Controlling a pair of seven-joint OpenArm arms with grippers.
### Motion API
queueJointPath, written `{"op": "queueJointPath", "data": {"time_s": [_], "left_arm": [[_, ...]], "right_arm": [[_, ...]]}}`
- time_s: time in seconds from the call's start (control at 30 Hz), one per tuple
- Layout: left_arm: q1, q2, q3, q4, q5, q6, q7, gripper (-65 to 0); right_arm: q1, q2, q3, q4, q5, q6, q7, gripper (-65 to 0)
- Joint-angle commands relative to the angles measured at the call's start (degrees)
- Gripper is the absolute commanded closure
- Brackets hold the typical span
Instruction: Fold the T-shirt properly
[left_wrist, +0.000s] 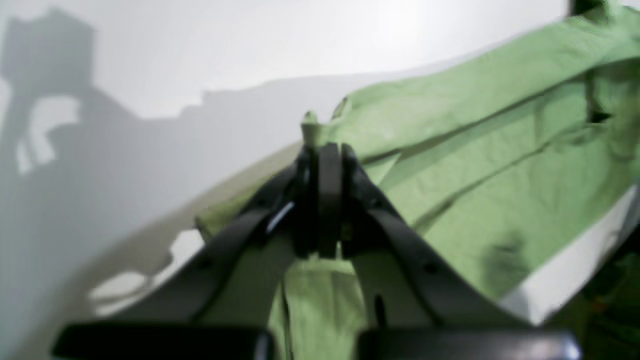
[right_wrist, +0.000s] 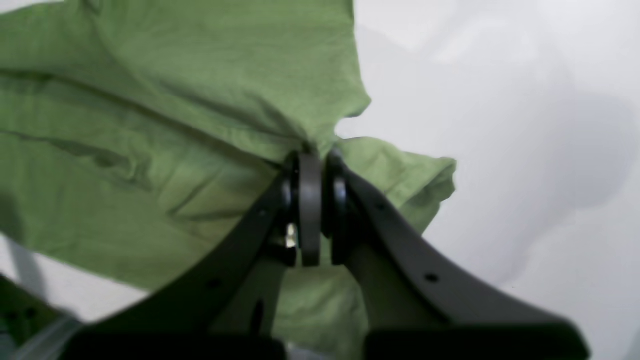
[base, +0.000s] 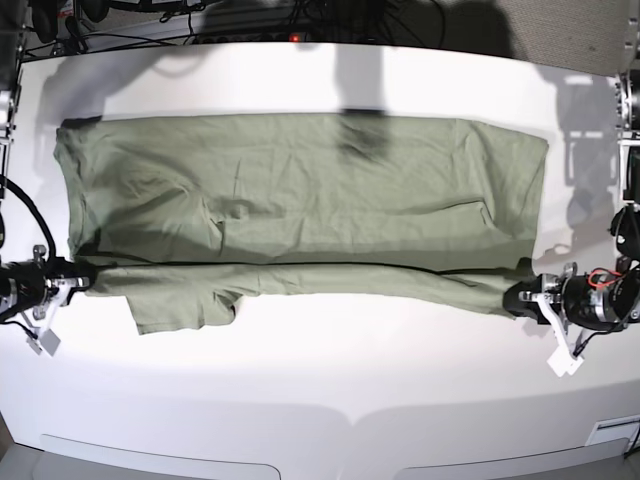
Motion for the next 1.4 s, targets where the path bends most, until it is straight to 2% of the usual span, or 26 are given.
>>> {"op": "queueJointPath", "data": {"time_s": [0.0,0.2,0.33,0.53,0.7,0.87,0.97,1.03,1.13,1.2,1.37], "left_arm": [[-1.7,-1.3,-0.2,1.1,-1.3,-0.2,-0.1,0.0],[-0.2,-1.5,-0.2,1.1,-1.1,0.5,0.1,0.0],[1.2,-1.5,-0.2,1.2,-1.0,0.6,-0.4,0.0],[2.8,-0.4,-3.9,2.4,2.7,1.8,-3.6,0.0],[4.2,1.7,-8.5,6.1,6.2,2.4,-5.4,0.0],[7.6,2.6,-8.7,11.9,11.9,5.6,-7.6,0.0],[10.7,2.7,-8.8,16.4,15.0,8.3,-10.0,0.0],[12.8,2.8,-8.8,19.7,17.5,10.3,-11.3,0.0],[15.7,2.9,-8.8,24.5,20.0,12.2,-12.3,0.0],[17.5,3.6,-8.8,27.8,23.1,14.9,-14.0,0.0],[21.2,6.2,-8.8,35.8,28.3,18.1,-15.1,0.0]], "right_arm": [[1.9,1.7,0.5,1.0,1.6,0.3,0.0,0.0],[1.9,2.2,0.5,1.0,4.8,0.3,-0.1,0.0],[1.9,2.2,0.5,1.0,5.3,0.3,5.1,0.0],[1.5,1.2,0.5,1.4,0.1,0.3,11.3,0.0],[-2.9,-0.8,0.5,6.6,-5.5,0.3,15.9,0.0],[-7.7,-4.2,0.7,14.9,-10.4,0.3,19.8,0.0],[-10.7,-7.3,2.7,19.4,-14.2,0.0,21.6,0.0],[-12.9,-10.0,5.2,21.9,-15.9,-1.2,22.9,0.0],[-16.3,-14.4,10.8,25.3,-20.4,-1.2,25.4,0.0],[-18.5,-17.4,14.8,28.1,-24.4,-1.2,27.0,0.0],[-23.5,-22.6,22.0,36.6,-26.2,-1.2,27.5,0.0]]}}
